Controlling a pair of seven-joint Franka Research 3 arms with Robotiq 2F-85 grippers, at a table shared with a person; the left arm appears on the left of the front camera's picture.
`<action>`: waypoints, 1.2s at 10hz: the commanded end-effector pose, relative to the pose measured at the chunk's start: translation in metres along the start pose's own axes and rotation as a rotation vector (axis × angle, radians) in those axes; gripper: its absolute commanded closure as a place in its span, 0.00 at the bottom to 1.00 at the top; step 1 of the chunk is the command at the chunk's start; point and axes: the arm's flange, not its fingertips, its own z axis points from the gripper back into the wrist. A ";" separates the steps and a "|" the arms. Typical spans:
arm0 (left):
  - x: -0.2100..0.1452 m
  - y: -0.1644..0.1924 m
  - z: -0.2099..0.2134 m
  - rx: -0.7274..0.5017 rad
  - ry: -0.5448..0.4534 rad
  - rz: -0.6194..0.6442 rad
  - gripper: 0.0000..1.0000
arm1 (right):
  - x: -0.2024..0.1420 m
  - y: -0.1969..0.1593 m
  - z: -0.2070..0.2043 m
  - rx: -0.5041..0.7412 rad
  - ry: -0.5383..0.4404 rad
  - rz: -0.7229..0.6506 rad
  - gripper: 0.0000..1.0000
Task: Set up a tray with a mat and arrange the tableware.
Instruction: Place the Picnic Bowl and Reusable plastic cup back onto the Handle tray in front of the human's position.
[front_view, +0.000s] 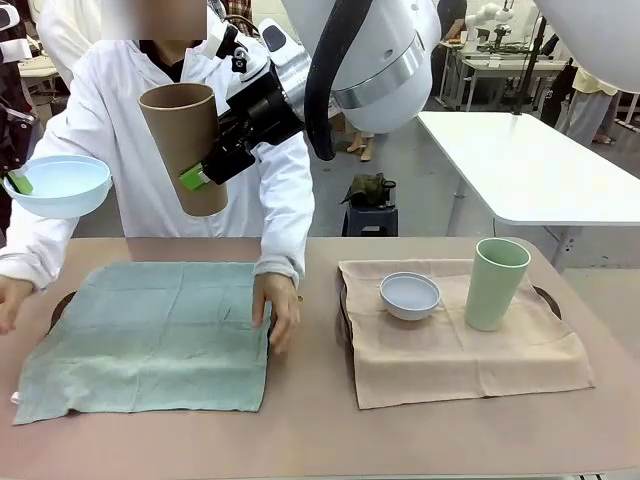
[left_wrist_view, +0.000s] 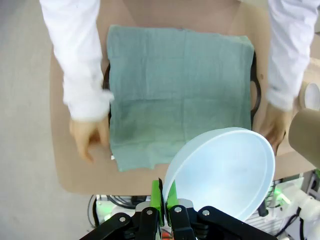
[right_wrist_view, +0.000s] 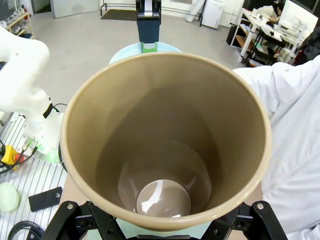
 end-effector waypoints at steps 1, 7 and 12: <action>0.000 0.000 0.000 0.001 0.001 -0.003 0.97 | 0.002 0.001 0.001 -0.003 -0.001 0.002 1.00; 0.000 0.000 0.000 0.001 0.001 -0.003 0.97 | 0.002 0.001 0.001 -0.003 -0.001 0.002 1.00; 0.000 0.000 0.000 0.001 0.001 -0.003 0.97 | 0.002 0.001 0.001 -0.003 -0.001 0.002 1.00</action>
